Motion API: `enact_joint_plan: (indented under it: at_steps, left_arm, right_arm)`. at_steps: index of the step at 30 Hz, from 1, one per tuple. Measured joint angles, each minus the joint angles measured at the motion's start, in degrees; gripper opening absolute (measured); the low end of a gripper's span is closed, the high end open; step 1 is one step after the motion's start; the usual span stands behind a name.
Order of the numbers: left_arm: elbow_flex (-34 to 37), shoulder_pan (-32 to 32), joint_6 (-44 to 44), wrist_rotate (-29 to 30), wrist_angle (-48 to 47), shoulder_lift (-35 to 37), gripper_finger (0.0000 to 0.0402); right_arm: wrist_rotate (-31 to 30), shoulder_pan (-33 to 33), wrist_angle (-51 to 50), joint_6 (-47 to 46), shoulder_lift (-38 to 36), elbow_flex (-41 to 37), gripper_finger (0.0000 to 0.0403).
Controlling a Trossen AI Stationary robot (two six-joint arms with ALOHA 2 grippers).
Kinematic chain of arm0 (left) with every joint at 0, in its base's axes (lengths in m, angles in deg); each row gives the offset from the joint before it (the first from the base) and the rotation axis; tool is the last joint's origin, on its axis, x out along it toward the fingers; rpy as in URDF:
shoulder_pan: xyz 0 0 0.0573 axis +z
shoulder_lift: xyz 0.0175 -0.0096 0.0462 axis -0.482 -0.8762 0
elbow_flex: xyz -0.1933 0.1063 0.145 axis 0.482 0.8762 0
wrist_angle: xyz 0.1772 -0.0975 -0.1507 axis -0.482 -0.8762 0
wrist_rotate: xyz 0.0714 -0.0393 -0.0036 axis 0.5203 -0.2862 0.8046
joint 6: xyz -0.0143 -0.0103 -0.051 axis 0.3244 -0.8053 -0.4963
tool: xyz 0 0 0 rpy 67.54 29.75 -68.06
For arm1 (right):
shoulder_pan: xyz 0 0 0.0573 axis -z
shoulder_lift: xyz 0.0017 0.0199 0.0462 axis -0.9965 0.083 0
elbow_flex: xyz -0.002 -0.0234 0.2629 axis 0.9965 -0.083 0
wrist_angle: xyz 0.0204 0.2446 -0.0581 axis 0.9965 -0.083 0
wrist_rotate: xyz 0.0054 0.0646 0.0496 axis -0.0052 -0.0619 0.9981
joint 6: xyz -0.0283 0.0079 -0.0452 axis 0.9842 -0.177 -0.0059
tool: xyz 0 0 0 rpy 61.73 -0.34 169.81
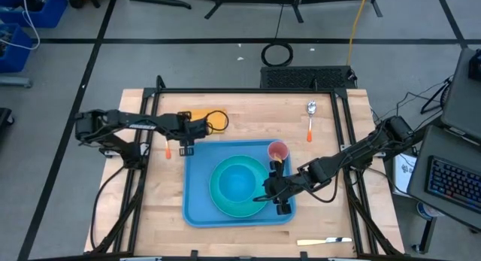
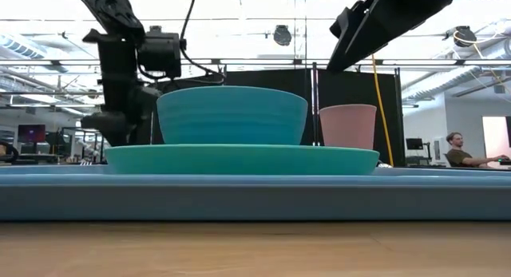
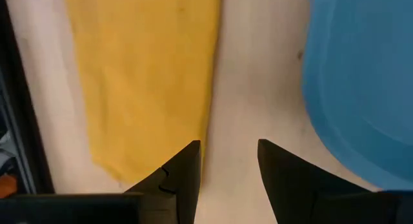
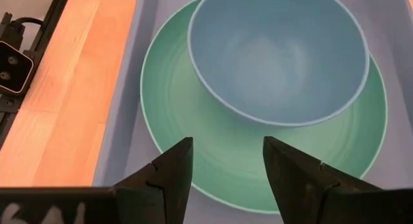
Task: Set up tray
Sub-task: Put the yellow napkin on top of the blue tray beside the green plate
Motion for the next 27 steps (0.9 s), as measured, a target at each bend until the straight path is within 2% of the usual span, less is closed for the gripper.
enact_joint_plan:
  at_steps: [9,14,20,27]
  left_arm:
    - [0.7,1.0,2.6,1.8,-0.9,-3.6,0.0159]
    - [0.6,1.5,3.9,5.2,0.0,-7.7,0.0159]
    - [0.4,1.4,3.6,13.2,1.0,-13.2,0.0159]
    - [0.4,1.5,2.4,14.8,3.2,-14.0,0.0159]
  right_arm:
    - [0.0,0.0,-0.1,-0.4,0.0,0.0,0.018]
    - [0.0,0.0,0.1,-0.4,0.0,0.0,0.018]
    - [0.0,0.0,0.4,-0.4,0.0,0.0,0.018]
    - [0.0,0.0,0.4,-0.5,0.0,0.0,0.018]
